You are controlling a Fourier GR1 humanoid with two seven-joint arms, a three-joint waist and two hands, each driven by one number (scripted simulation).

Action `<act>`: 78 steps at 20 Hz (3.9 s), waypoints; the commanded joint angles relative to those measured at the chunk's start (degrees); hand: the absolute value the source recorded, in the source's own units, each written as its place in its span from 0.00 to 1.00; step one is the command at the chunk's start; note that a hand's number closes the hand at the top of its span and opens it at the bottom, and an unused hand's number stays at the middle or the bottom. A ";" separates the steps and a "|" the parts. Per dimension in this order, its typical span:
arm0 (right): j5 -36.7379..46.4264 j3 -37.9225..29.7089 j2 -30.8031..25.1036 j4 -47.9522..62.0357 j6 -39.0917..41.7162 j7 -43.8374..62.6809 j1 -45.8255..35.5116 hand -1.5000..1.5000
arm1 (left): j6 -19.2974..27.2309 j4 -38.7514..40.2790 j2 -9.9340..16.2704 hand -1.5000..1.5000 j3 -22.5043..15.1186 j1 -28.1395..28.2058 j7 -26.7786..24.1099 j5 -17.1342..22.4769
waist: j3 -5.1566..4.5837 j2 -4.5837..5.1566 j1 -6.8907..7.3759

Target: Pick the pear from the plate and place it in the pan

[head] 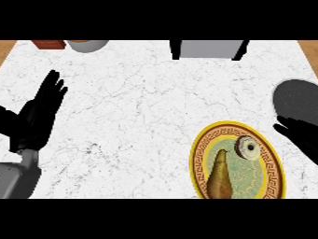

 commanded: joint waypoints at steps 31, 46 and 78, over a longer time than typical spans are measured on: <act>25.75 32.39 27.40 11.72 33.35 36.38 -20.75 0.00 | -3.66 -0.86 -4.96 0.50 5.58 1.25 2.12 -5.36 | 0.13 -0.21 -0.93; 34.65 28.37 25.46 21.89 27.17 24.31 -16.17 0.00 | -5.34 -3.65 -9.17 0.50 5.69 3.28 2.80 -9.72 | 0.15 -0.24 -1.11; 43.17 22.26 36.02 42.89 13.68 3.85 -19.76 1.00 | -9.03 0.81 -12.89 0.50 10.38 0.99 1.70 -13.57 | 0.14 -0.17 -1.09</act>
